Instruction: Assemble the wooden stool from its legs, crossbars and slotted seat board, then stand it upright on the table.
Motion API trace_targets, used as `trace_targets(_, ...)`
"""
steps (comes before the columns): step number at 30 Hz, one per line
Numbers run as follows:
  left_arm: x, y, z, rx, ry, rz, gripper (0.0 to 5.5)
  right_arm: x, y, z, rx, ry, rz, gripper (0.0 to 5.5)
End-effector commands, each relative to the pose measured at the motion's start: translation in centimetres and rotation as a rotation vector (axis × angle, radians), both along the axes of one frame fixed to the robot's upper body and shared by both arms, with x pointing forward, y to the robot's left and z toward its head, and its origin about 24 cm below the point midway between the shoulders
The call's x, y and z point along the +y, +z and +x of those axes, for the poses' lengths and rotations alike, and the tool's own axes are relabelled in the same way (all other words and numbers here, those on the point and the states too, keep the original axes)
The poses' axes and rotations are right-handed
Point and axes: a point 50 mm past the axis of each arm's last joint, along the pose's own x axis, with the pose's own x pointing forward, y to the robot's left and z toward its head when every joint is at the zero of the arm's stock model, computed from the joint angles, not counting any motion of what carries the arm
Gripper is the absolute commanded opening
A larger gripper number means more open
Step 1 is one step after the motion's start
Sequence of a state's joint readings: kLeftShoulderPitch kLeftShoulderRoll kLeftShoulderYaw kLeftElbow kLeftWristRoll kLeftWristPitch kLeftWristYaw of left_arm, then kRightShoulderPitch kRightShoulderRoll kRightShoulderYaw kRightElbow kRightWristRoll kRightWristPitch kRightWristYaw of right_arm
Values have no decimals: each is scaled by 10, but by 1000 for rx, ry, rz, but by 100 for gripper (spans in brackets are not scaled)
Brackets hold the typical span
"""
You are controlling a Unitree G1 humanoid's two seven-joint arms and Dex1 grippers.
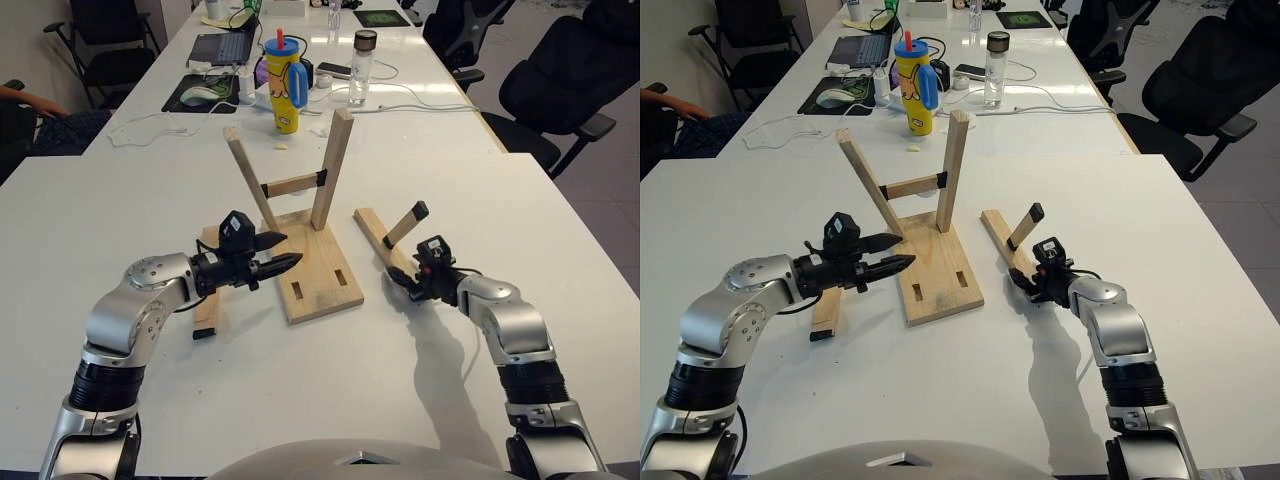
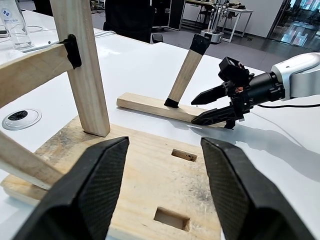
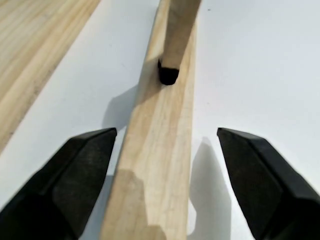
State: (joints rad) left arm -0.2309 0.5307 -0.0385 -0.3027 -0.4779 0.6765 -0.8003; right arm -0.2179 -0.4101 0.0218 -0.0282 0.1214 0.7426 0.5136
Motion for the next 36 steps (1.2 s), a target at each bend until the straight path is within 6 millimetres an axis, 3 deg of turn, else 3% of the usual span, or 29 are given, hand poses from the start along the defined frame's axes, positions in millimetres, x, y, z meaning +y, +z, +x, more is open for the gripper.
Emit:
trace_targets(1,2,1,3,-8,-9,33,268,4,-1,4,6,26,-51,374)
trace_targets(11,6,12,9,-55,-20,38,268,9,-10,3,-17,47,-107,237)
trace_targets(13,6,18,12,-66,-19,1,268,11,0,9,-104,20,-64,208)
trace_targets(17,7,30,18,-84,-17,-80,268,9,35,21,-320,-44,115,208)
trace_targets(20,8,38,21,-94,-10,-142,268,2,61,20,-445,-56,292,208)
trace_targets(23,9,51,23,-106,-13,-232,268,2,91,12,-518,39,500,208)
trace_targets(26,9,61,23,-108,-24,-318,268,0,116,3,-528,151,691,208)
trace_targets(30,9,78,21,-67,-75,-478,324,-5,138,-14,-457,337,869,208)
trace_targets(36,5,88,20,22,-150,-591,420,4,144,-33,-285,566,975,208)
